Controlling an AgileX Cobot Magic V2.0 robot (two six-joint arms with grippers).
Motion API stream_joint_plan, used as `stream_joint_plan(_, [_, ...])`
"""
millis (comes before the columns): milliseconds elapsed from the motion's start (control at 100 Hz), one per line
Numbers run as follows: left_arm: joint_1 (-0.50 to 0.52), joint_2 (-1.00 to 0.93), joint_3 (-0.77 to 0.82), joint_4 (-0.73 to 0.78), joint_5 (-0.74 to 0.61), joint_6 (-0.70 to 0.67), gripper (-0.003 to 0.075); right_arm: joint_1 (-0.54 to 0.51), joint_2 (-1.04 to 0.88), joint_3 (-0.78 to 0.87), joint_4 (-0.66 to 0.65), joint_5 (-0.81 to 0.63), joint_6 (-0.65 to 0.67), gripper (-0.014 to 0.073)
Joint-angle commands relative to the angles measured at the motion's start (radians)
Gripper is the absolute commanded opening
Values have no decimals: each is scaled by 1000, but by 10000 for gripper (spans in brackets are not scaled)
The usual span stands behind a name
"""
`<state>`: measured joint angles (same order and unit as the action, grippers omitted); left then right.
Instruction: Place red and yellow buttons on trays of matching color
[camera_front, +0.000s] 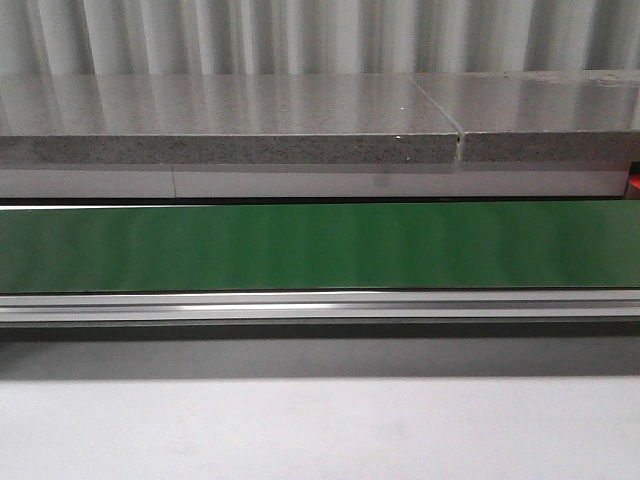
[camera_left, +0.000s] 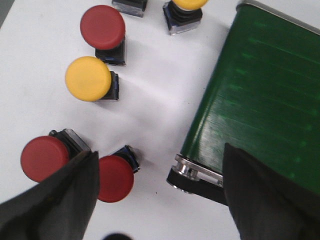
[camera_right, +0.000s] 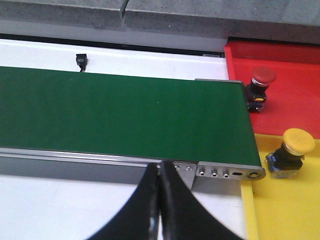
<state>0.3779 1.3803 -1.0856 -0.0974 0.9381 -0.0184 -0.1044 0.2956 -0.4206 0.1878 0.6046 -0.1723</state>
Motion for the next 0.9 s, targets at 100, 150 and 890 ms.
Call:
stream_joint_plan(100, [79, 117, -151, -60, 75, 42, 504, 1, 9, -25, 8, -67, -1, -67])
stream_joint_plan(150, [101, 156, -185, -80, 102, 57, 504, 1, 9, -25, 8, -67, -1, -67])
stream_joint_plan(890, [165, 487, -331, -86, 101, 89, 494, 1, 9, -25, 8, -67, -1, -67])
